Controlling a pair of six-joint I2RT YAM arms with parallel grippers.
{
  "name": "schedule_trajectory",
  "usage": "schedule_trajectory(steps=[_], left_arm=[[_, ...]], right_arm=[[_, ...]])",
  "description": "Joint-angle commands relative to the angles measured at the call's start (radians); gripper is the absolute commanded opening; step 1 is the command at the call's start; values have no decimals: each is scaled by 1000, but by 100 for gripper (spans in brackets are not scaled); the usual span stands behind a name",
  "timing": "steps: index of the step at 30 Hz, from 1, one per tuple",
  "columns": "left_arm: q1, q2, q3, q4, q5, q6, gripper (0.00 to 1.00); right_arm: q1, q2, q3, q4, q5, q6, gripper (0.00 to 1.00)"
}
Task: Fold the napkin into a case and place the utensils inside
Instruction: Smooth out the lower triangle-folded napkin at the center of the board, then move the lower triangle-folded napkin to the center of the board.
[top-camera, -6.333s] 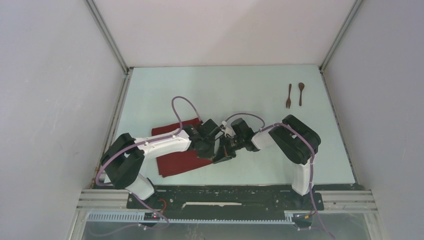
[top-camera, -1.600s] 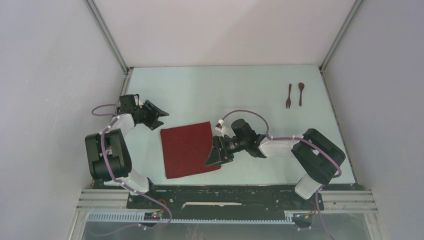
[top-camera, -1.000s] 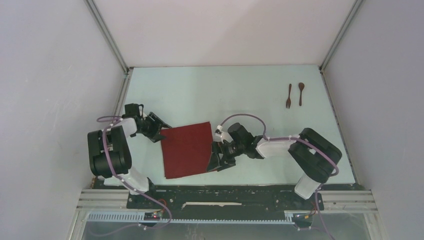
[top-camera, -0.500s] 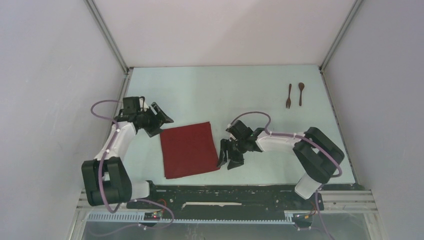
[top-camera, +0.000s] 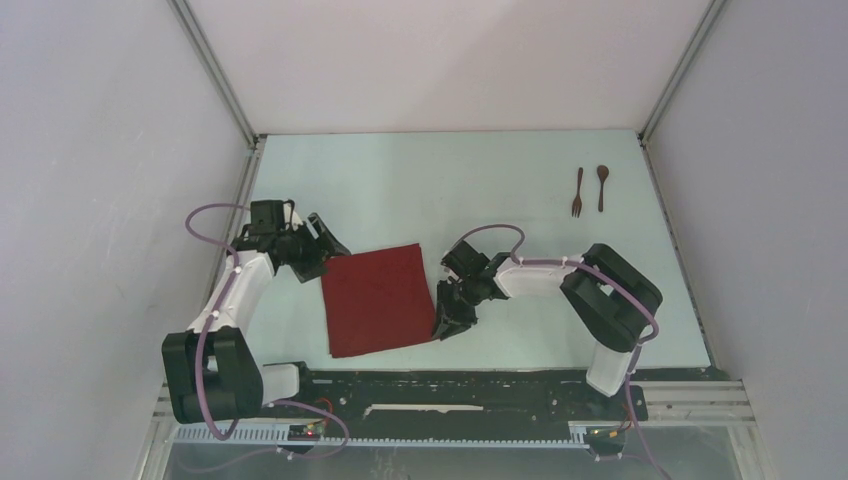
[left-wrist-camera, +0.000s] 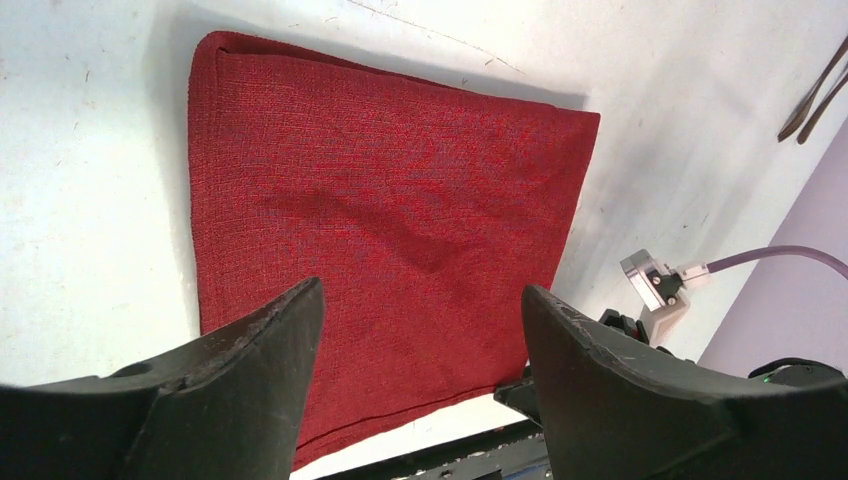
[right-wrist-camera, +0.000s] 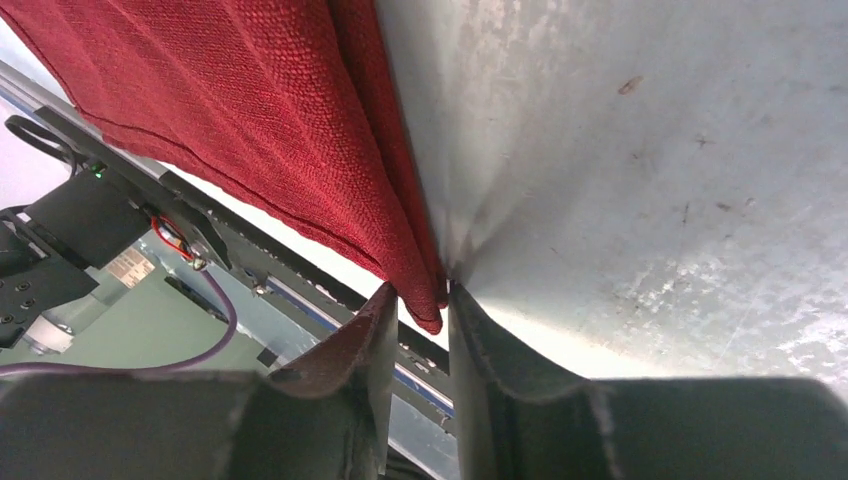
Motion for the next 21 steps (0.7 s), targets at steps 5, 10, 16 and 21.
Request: schedule_trajectory(steps=[5,10,16,21], left_arm=[[-2,-4,30,24,18,17,78],[-7,4,34,68,12,-10,78],[-65,107,58,145,22,-54,78],[-141,184,75,231,64,-116,78]], right_arm=[[-12,31,12,1,57,-28,5],[-73,-15,12,-75,156,-87,0],[-207,-67,-34,-131,237,-186,0],[-338,-112,-98,-168,253,-272,0]])
